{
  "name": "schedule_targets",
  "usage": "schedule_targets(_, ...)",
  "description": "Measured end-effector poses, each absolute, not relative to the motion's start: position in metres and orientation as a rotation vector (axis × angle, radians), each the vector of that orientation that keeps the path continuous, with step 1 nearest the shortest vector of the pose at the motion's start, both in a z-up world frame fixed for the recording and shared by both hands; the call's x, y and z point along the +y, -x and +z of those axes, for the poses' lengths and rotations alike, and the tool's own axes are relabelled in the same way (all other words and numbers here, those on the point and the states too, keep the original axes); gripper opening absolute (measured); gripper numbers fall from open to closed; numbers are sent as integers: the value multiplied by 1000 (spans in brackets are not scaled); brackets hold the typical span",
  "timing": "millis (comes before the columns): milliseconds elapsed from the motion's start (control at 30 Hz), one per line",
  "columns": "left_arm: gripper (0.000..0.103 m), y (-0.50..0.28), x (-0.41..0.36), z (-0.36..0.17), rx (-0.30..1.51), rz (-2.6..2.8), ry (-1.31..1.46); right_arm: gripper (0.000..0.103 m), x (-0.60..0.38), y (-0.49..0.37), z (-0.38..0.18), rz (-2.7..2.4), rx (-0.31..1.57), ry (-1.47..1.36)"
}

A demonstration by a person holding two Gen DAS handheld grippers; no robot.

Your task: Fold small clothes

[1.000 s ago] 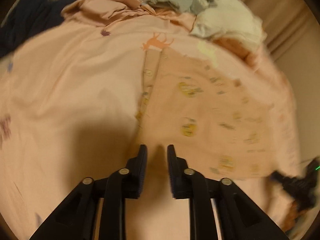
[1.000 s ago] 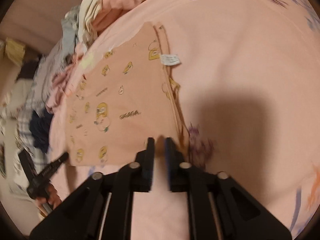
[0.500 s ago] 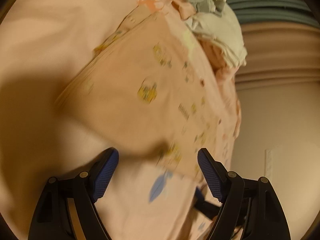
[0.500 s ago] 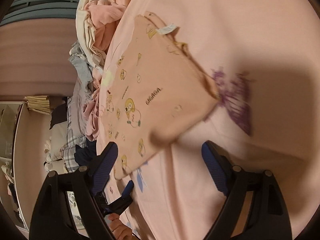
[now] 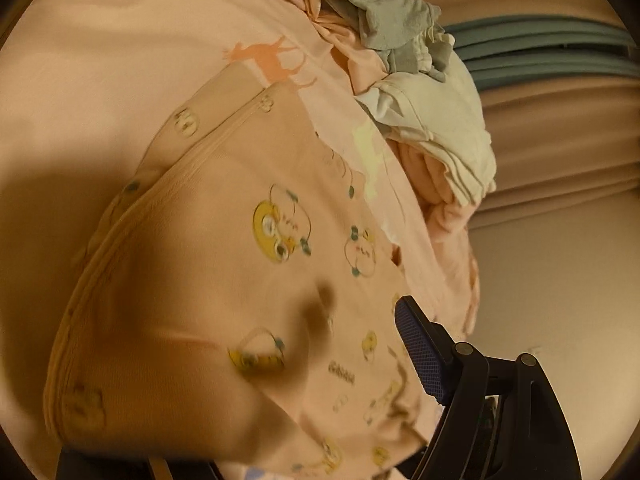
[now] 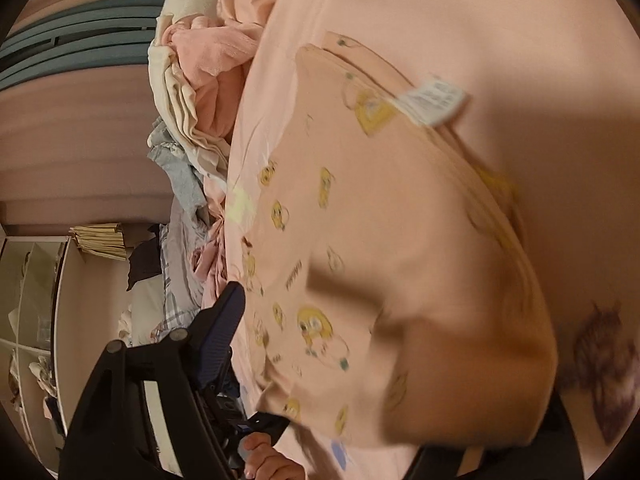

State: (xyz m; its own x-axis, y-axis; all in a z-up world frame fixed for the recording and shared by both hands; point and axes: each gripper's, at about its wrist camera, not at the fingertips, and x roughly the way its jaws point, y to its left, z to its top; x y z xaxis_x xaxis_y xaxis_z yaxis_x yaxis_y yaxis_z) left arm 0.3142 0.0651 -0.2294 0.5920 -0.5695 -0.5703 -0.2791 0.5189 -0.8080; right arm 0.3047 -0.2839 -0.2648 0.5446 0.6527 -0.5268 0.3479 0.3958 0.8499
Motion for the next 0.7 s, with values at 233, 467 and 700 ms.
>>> schedule_targets(233,17,-314,69,-238,1003,-57,926,11,-282,-313,-280,201,1033,-1094)
schedule_targets(467,12,-293,61,-206,1005,-37,816,9,-293,-300,-269,264,1022,-1128)
schedule_targets(700,12,-209,62,-190,1056,-108,787,9,-301,-226,-237,331,1042,-1041)
